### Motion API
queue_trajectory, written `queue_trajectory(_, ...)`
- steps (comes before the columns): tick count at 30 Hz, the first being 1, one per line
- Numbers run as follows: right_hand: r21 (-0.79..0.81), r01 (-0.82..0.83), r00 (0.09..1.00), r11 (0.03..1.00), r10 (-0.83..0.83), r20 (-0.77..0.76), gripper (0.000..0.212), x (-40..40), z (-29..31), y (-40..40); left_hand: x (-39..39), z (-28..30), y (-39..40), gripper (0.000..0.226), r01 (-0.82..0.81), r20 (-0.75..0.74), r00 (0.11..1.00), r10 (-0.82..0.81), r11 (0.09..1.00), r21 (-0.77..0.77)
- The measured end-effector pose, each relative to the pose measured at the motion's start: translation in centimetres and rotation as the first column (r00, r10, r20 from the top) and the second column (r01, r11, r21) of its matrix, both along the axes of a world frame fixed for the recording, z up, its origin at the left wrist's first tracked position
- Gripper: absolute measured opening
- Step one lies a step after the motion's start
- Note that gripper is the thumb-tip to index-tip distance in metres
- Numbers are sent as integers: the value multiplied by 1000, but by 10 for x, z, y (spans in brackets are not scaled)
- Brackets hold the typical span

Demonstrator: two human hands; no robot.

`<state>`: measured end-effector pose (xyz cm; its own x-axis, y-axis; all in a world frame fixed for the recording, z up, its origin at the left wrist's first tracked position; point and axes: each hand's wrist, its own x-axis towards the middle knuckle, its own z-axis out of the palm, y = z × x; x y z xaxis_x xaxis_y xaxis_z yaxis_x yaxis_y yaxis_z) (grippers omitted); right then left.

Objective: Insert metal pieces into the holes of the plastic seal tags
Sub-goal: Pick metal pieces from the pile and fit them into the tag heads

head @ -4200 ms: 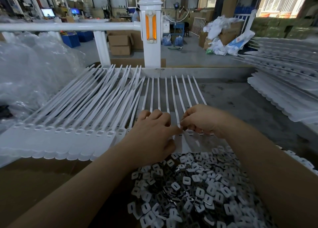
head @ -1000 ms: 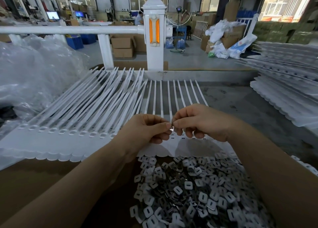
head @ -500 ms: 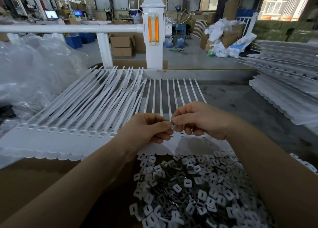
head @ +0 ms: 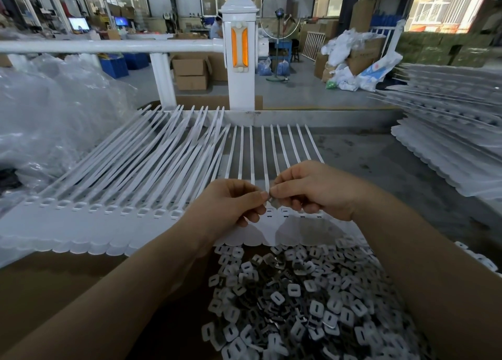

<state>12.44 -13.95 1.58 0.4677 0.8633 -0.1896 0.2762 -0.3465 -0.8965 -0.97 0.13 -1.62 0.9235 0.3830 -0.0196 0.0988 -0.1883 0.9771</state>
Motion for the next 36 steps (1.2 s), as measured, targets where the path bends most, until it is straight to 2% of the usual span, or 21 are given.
queue_trajectory(7,24,50,998,998,-49,-45,9,5,-2,1,7,7,-3,13,7,-57,998,-1,994,106)
queue_trajectory(9,81,233,972,969,-230,-38,8,11,-8,4,12,14,-2,14,34,-86,996,-23,991,126)
queue_trajectory(12,122,523,851,844,-525,-21,8,25,-20,7,24,23,0,19,110,-159,985,-71,962,249)
queue_trajectory(15,71,621,776,780,-600,-197,13,31,-28,8,38,29,-3,15,226,-255,957,-137,905,361)
queue_trajectory(18,40,643,743,765,-610,-277,23,34,-30,7,55,34,-10,15,314,-338,925,-173,848,426)
queue_trajectory(21,30,636,747,771,-605,-277,28,36,-32,7,68,35,-14,21,348,-398,903,-160,817,460)
queue_trajectory(24,22,635,748,772,-608,-268,27,38,-33,7,75,33,-15,25,399,-479,862,-168,808,434)
queue_trajectory(29,21,637,744,771,-607,-278,22,37,-32,7,83,31,-16,27,414,-519,841,-150,797,440)
queue_trajectory(36,17,629,752,777,-603,-265,22,38,-31,7,94,40,-19,33,492,-613,781,-118,720,489)
